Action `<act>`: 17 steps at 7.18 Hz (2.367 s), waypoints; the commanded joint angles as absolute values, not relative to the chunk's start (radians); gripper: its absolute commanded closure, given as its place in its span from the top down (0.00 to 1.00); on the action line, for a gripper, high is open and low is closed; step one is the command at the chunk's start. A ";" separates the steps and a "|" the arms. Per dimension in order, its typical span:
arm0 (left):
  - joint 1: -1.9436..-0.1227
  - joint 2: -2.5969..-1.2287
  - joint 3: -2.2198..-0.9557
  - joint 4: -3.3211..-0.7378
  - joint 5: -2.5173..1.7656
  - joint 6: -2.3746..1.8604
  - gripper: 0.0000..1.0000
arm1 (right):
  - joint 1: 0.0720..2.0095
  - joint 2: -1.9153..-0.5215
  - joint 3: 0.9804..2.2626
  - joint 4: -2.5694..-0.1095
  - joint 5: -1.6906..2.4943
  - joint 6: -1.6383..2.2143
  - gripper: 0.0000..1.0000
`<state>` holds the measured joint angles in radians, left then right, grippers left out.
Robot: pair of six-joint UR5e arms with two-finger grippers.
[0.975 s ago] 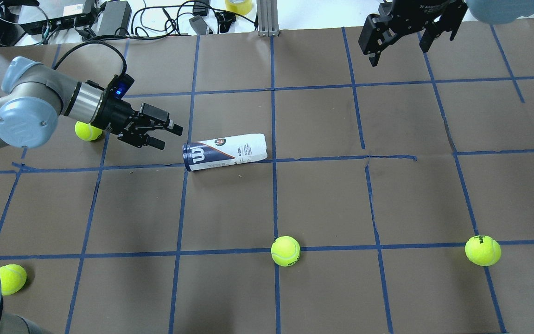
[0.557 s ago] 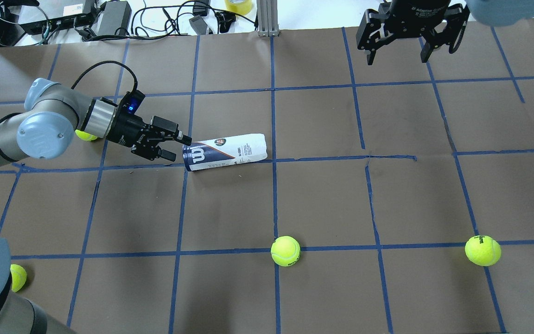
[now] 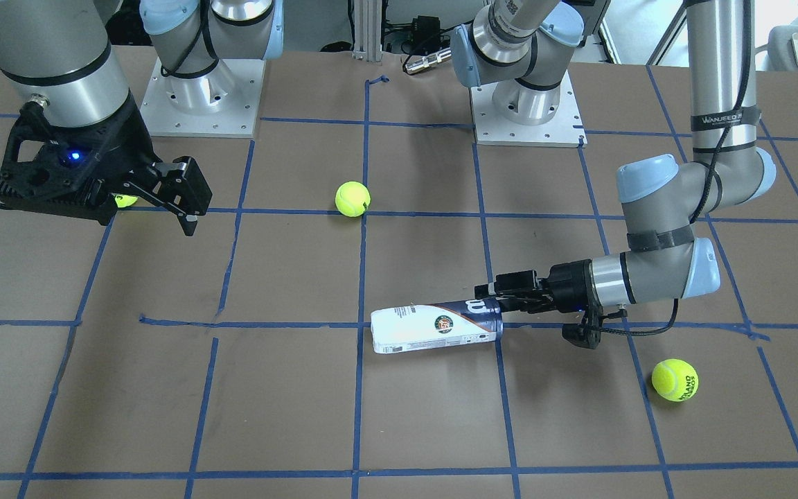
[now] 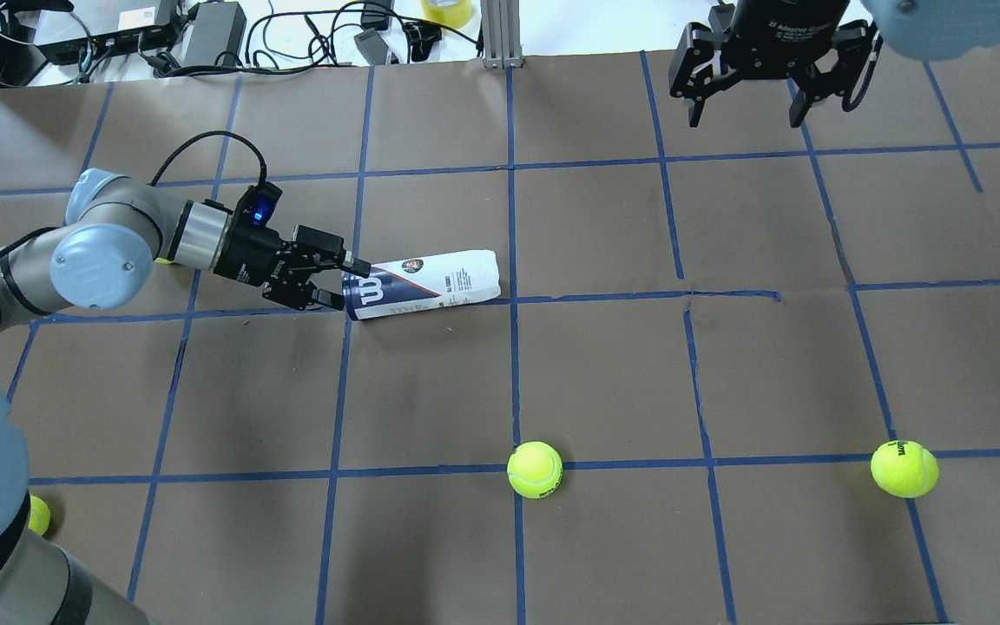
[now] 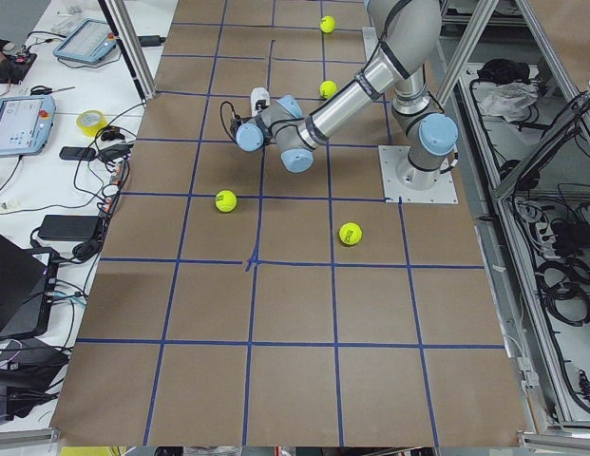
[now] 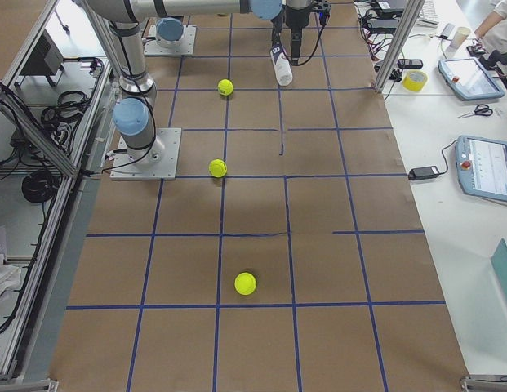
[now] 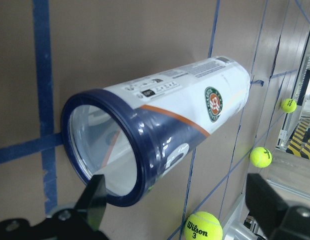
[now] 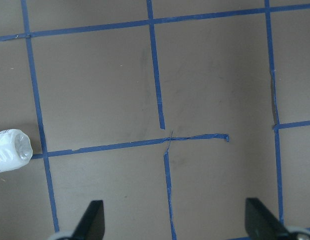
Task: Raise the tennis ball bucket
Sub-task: 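Reach the left gripper to the can's open end and close on it, then lift the can's open end with the left gripper, tilting it upward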
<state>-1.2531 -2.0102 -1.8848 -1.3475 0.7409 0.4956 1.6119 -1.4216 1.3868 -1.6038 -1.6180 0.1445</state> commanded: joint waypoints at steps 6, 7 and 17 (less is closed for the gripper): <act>-1.262 -2.042 -1.887 -1.318 0.690 0.492 0.83 | 1.611 -1.436 1.434 -1.687 -1.618 0.150 1.00; -1.262 -2.043 -1.887 -1.318 0.698 0.494 0.59 | 1.611 -1.436 1.434 -1.686 -1.618 0.149 1.00; -1.330 -1.994 -1.726 -1.292 0.710 -0.082 0.00 | 1.611 -1.437 1.440 -1.686 -1.618 0.147 1.00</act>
<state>-1.3018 -2.0069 -1.7698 -1.3082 0.7099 0.0176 1.6107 -1.4374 1.4410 -1.6858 -1.6184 0.1472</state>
